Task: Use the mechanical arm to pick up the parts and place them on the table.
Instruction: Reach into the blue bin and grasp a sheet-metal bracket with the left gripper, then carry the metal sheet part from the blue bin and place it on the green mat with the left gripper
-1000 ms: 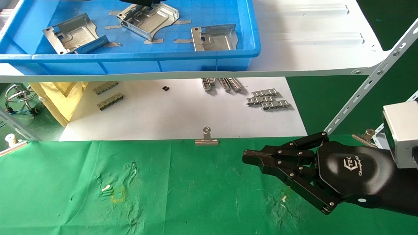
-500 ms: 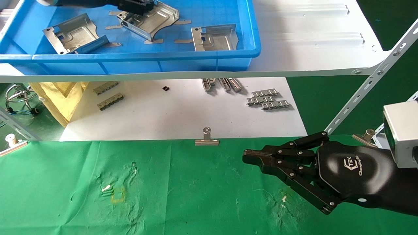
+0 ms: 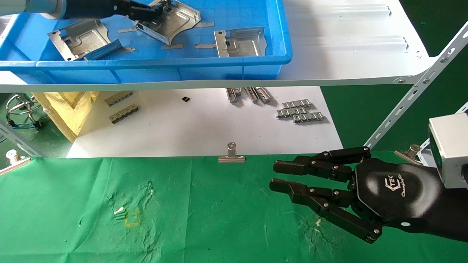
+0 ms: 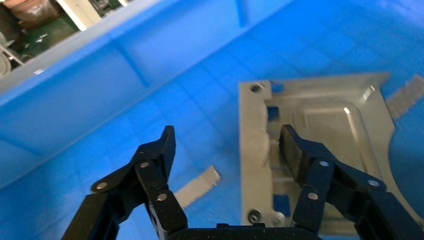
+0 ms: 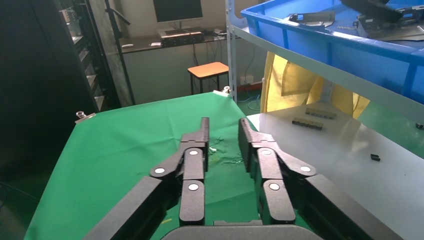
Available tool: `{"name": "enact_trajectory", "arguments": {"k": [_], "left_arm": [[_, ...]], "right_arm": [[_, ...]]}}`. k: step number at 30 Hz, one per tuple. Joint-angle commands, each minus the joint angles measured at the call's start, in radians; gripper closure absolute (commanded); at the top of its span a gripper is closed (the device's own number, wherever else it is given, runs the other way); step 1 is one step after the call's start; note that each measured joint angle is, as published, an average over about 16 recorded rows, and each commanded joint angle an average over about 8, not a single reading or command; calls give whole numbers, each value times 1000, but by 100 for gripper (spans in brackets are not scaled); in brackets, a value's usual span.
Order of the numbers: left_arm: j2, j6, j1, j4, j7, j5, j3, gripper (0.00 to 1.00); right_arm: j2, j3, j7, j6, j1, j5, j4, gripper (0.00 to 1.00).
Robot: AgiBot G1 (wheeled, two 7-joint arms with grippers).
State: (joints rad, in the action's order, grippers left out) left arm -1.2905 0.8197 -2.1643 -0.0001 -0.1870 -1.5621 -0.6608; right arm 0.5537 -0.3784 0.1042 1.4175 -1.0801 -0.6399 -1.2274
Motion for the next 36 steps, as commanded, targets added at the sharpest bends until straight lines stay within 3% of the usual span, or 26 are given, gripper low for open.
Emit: {"name": "enact_trajectory", "arguments": {"k": [1, 24, 30, 36], "left_arm": [[1, -13, 2, 2, -4, 7, 5, 100], [31, 16, 4, -38, 44, 51, 36, 100], [92, 195, -13, -102, 130, 132, 87, 100], [168, 515, 2, -175, 274, 220, 134, 100]], "right_arm": [[0, 0, 0, 0, 0, 0, 0, 0], [0, 0, 0, 0, 0, 0, 0, 0], [0, 0, 0, 0, 0, 0, 0, 0], [0, 0, 0, 0, 0, 0, 0, 0]]}}
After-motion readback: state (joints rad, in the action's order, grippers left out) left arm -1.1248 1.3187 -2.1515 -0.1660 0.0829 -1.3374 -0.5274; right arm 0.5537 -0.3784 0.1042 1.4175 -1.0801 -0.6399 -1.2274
